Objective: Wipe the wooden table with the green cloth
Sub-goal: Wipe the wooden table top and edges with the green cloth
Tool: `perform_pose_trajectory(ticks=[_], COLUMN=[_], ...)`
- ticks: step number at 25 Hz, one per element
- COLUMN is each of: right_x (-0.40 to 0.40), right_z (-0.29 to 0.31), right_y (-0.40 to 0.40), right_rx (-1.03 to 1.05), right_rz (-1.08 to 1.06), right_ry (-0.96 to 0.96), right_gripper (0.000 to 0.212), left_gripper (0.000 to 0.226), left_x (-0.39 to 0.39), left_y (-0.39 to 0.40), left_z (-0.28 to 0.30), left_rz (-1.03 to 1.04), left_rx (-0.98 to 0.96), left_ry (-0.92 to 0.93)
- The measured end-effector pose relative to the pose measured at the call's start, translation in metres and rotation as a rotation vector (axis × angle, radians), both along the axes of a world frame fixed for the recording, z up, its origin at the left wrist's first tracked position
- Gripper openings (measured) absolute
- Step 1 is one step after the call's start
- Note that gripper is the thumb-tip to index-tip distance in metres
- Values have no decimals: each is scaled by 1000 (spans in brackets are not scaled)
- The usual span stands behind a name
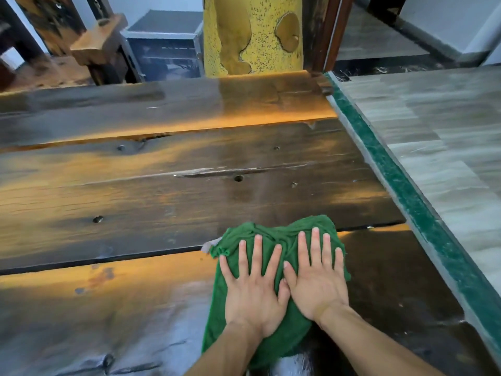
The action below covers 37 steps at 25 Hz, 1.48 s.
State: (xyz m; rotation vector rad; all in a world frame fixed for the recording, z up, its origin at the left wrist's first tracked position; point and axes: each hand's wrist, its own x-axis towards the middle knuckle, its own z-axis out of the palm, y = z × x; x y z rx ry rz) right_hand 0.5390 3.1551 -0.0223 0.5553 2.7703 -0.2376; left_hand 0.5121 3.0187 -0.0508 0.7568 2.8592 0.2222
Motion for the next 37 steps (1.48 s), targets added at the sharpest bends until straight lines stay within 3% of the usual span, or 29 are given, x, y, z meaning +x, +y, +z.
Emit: perform_pose_trajectory(ticks=[7, 24, 37], right_x=[-133, -430, -627], right_z=[-4, -24, -27], right_y=[72, 187, 229], right_rx=[-3, 2, 7], right_rz=[42, 130, 129], right_ry=[60, 276, 294], right_gripper=[70, 69, 72], left_gripper=[61, 66, 68], left_x=[-129, -419, -615], left_y=[69, 176, 211], left_z=[3, 1, 6], left_rz=[82, 243, 248], left_rx=[-92, -89, -96], left_ry=[24, 52, 61])
